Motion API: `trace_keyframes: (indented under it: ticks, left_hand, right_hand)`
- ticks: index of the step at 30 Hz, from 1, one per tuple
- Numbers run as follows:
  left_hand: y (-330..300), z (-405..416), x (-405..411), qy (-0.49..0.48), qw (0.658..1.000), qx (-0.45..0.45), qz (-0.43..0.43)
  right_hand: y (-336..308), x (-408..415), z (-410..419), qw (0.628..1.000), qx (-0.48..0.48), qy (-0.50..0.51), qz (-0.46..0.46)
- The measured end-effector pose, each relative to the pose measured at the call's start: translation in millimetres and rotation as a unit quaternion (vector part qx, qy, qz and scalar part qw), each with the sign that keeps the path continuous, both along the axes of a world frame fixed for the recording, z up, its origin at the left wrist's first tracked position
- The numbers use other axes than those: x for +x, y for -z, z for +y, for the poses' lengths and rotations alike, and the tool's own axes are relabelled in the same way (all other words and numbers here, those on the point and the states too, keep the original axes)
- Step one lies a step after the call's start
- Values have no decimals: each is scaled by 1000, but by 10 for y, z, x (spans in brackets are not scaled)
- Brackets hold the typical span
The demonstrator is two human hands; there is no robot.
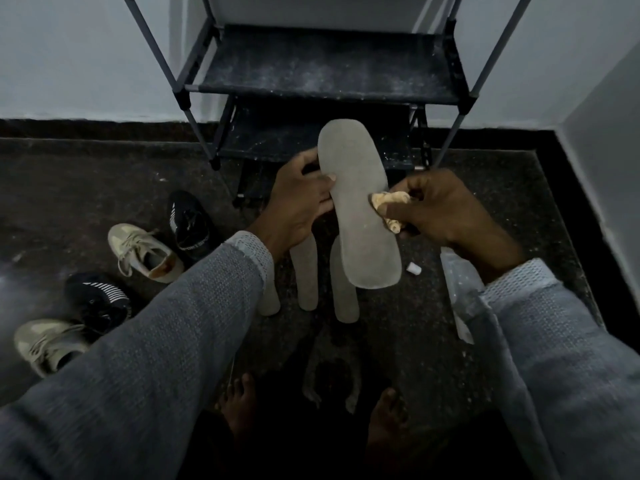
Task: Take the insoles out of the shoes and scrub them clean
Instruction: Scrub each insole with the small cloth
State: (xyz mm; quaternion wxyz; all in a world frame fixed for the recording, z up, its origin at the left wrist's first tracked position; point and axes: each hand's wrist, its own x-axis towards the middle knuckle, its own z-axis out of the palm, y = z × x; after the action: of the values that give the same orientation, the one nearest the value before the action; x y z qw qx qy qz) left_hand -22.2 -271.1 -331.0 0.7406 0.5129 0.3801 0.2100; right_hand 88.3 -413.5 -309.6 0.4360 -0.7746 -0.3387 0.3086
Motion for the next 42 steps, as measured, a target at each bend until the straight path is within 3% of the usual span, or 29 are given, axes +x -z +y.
trace_keyframes:
  ticks: [9,21,36,42]
  left_hand:
    - [421,-141,185,48,992,100,60]
    - [943,-195,561,94,992,27,77]
    - [1594,-277,948,152,982,-11,113]
    - [2138,-346,988,173,970,-10,173]
  right_hand:
    - [299,268,-186,999,-42,-1,-19]
    - [1048,681,-278,998,-40,24,-30]
    - [1936,900,-314,993,20,90,78]
    - [2475,875,-504,989,-3,105,104]
